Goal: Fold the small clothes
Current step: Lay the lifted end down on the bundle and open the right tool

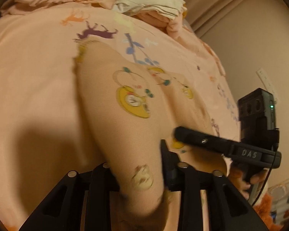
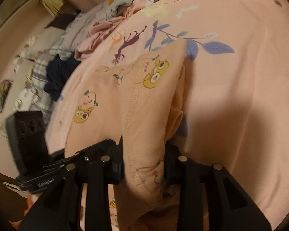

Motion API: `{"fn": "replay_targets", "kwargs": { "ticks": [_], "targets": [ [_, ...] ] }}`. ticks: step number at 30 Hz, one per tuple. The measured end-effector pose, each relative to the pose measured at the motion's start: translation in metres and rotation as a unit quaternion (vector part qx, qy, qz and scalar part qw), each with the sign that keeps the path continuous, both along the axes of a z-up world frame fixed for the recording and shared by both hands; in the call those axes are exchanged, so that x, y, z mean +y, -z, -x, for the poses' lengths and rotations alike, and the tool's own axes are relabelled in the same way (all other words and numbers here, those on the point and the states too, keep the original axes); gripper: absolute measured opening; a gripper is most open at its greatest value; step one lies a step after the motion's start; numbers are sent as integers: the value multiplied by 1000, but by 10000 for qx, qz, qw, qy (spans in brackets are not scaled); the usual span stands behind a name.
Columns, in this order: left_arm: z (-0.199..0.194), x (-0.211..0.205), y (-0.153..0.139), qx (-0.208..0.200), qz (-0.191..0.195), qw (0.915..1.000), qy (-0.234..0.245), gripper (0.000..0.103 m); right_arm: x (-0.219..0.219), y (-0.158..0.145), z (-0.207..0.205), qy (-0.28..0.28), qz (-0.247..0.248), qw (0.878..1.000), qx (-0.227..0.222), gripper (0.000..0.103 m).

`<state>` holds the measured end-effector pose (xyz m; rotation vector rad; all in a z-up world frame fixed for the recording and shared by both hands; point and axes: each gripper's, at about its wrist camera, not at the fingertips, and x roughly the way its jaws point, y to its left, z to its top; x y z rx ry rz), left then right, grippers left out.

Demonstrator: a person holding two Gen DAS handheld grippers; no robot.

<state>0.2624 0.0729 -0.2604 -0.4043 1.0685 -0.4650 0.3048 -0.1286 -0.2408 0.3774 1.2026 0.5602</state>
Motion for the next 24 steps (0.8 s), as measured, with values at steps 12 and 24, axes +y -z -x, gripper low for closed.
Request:
{"fn": "replay_targets", "kwargs": {
  "ticks": [12,24],
  "targets": [
    [45,-2,-74,-1151,-1281,9846,-313,23,13,-103,42,-264,979,9841,-1458,13],
    [51,0,1,-349,-1403,9870,-700,9,-1,-13,56,136,1131,9932,-252,0]
  ]
}}
